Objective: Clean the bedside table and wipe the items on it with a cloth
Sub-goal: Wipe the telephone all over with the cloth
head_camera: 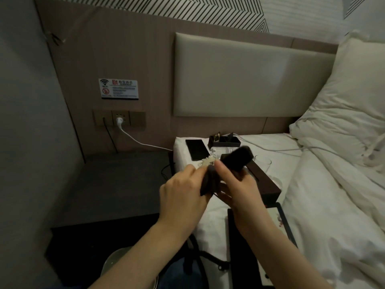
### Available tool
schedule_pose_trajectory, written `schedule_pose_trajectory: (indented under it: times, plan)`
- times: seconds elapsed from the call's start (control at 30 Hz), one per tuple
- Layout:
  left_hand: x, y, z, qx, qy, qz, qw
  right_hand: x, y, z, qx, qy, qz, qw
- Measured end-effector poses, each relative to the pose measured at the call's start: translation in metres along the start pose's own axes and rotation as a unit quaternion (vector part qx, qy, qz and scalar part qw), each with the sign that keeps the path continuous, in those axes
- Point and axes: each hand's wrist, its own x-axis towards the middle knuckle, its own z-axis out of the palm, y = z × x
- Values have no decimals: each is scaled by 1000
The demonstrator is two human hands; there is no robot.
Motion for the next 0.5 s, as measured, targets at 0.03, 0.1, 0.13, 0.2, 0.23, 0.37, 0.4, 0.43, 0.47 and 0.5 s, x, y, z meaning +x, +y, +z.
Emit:
schedule_pose_trajectory:
  times: [0.03,0.1,0.13,0.2,0.23,0.37,0.4,0.43,0.47,0.5]
  plan:
    - [-2,-1,1,19,-1,24,1000,1,1,-1,38,12,14,999]
    - [-6,-3,2,14,-7,46,999,0,4,-4,103,10,31,994]
    - [-7,-4,2,-10,-10,44,999,0,4,-6,137,1,36,990]
    - [-11,-9,1,-90,-33,17,995,1,4,-12,189,-16,38,981]
    - [-12,-13,0,-152,-65,-17,986,1,2,-16,202,-21,29,979]
    - [-17,-24,-3,-443,-205,-173,855,6,-6,-37,230,-39,1,972]
    - [-18,-26,-4,-471,-217,-182,835,6,-7,-41,241,-46,7,969]
    - [-18,-27,-5,-500,-218,-194,815,7,-8,-45,257,-51,14,965]
    - [-19,-27,-4,-526,-213,-208,797,7,-8,-47,280,-54,19,958]
    - [-19,-24,-7,-547,-203,-227,780,8,-8,-47,300,-51,23,952]
